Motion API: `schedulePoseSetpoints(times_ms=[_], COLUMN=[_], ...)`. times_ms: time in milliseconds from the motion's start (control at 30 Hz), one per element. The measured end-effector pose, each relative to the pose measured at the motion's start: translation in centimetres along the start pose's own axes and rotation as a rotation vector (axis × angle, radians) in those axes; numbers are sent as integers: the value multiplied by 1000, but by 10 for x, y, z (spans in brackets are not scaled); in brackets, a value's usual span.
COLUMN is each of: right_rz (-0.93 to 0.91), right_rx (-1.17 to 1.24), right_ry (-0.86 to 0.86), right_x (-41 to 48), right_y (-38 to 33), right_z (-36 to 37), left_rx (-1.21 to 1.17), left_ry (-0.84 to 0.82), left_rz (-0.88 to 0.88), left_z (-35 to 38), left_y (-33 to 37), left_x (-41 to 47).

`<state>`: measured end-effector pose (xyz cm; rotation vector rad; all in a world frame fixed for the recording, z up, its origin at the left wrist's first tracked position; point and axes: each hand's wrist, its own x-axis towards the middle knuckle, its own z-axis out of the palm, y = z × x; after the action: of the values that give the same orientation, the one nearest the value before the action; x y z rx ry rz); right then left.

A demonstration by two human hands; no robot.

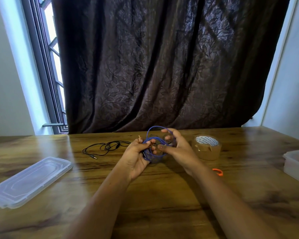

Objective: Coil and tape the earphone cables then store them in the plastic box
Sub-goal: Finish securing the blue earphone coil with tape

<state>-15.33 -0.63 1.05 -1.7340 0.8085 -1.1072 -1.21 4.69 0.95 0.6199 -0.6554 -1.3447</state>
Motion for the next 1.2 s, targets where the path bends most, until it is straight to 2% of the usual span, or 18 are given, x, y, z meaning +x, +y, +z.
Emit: schedulePoseSetpoints(times_ms=[133, 433, 500, 600, 667, 767, 833, 867, 933, 1033, 1200], right_rz=[-65, 41, 30, 15, -42, -150, -156, -151, -140, -120, 18], right_rx=[84, 508, 477, 359, 152, -574, -1022, -1125, -1181, -1093, -327], right_ry=[61, 125, 110, 8, -130, -411, -398, -342, -234, -230, -458], right_x=[0, 4, 4, 2, -2, -7, -8, -8, -7, -5, -12], right_y=[-3, -7, -8, -10, -15, -20, -16, -14, -10, -8, -19], right_z=[-3, -9, -13, -17, -20, -20, -19, -18, -20, -27, -18], left_rx=[-32, 132, 185, 128, 82, 14, -46, -65, -76, -96, -147], left_ry=[30, 93, 121, 176, 228, 251, 236, 232, 218, 185, 227], left_rz=[33, -19, -15, 21, 53, 80, 81, 80, 80, 93, 119], left_z=[3, 2, 2, 2, 0, -3, -5, -6, -5, -3, -7], left_y=[2, 0, -2, -3, -1, 4, 8, 10, 11, 11, 14], left_x=[-2, -2, -2, 0, 3, 7, 7, 7, 6, 4, 5])
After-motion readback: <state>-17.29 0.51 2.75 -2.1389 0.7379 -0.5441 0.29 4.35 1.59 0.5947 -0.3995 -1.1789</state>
